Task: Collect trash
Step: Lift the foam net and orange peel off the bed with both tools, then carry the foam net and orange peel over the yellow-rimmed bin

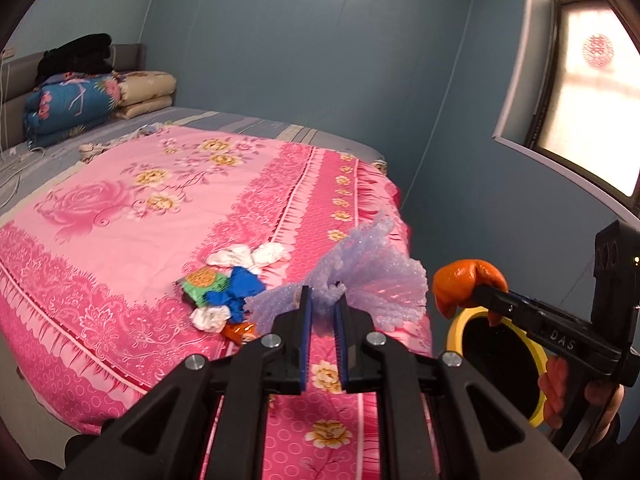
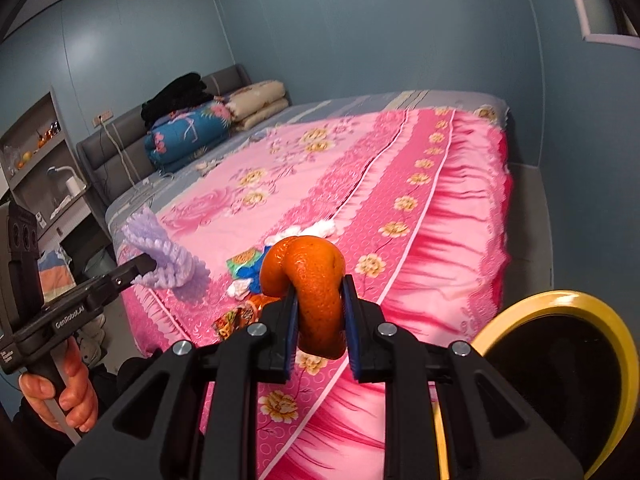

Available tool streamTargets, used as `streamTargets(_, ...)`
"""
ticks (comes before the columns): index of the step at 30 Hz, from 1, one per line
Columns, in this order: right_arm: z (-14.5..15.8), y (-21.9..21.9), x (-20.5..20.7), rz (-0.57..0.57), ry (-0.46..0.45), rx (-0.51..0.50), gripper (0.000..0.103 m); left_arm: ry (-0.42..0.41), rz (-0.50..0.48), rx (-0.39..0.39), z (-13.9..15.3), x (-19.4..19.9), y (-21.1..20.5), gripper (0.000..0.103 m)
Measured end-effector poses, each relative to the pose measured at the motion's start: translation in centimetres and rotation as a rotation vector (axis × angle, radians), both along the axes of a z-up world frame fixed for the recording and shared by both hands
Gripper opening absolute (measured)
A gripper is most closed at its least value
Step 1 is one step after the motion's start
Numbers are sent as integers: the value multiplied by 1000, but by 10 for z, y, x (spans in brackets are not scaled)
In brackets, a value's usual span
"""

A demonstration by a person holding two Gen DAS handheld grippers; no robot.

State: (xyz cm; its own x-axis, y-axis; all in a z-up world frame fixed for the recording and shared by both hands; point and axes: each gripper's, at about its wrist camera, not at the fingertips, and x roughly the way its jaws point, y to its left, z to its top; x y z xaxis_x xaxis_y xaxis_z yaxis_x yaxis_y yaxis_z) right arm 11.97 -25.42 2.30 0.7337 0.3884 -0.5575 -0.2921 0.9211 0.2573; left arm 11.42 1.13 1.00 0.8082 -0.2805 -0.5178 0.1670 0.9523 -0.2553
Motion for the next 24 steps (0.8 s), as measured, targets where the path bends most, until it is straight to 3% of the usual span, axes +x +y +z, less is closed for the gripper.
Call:
streamTargets(8, 20, -25, -18, -56, -84, -1, 19, -39, -57, 28, 15, -11, -26, 9)
streamTargets(17, 32, -57, -29, -127, -121, 24, 19, -82, -141, 88, 27, -18, -61, 10)
streamTargets(24, 36, -86, -40, -199, -136, 43, 19, -63, -208, 83, 25, -7, -85, 10)
